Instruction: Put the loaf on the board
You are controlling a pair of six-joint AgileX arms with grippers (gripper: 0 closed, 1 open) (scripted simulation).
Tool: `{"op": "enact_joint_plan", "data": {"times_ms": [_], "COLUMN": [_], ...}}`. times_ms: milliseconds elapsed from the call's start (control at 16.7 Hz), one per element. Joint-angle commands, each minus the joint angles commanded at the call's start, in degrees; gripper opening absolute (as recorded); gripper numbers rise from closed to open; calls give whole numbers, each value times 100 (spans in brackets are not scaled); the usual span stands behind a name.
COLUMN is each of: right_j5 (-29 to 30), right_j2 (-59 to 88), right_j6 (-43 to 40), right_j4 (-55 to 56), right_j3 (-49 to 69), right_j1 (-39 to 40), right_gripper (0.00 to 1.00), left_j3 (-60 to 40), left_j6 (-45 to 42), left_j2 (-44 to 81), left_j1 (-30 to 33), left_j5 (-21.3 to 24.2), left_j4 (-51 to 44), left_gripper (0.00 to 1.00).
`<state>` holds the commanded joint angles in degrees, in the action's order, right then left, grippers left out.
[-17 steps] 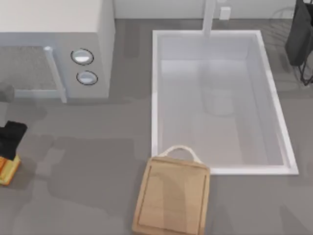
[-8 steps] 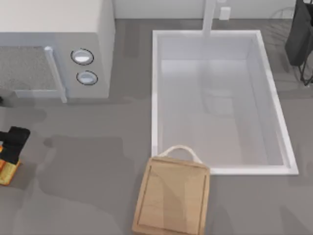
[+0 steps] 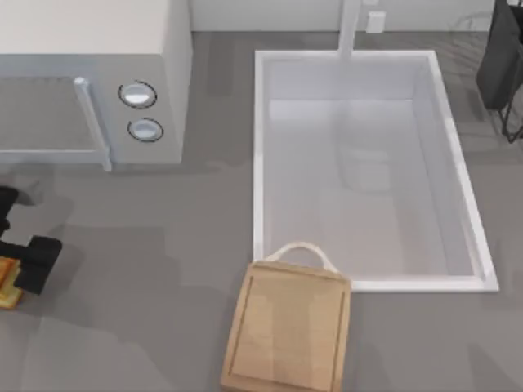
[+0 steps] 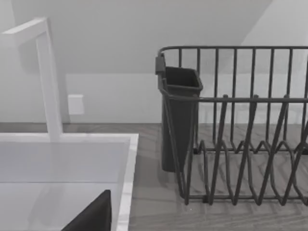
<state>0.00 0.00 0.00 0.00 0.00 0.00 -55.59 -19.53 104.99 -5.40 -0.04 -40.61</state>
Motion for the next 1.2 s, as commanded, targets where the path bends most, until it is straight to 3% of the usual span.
{"op": "enact_joint_plan", "data": {"times_ms": [120,900,1200], "right_j5": [0,0,0], "right_j2": [0,0,0], "right_j6": [0,0,0], "right_j4": [0,0,0], "right_j3": [0,0,0], "right_j1": [0,0,0], "right_gripper": [100,100,100], "left_j3": [0,0,0], "left_j6": [0,0,0], "left_j2": [0,0,0], "left_j1": [0,0,0], "left_j5": [0,0,0], "left_j4": [0,0,0], "left_gripper": [100,2,0]}}
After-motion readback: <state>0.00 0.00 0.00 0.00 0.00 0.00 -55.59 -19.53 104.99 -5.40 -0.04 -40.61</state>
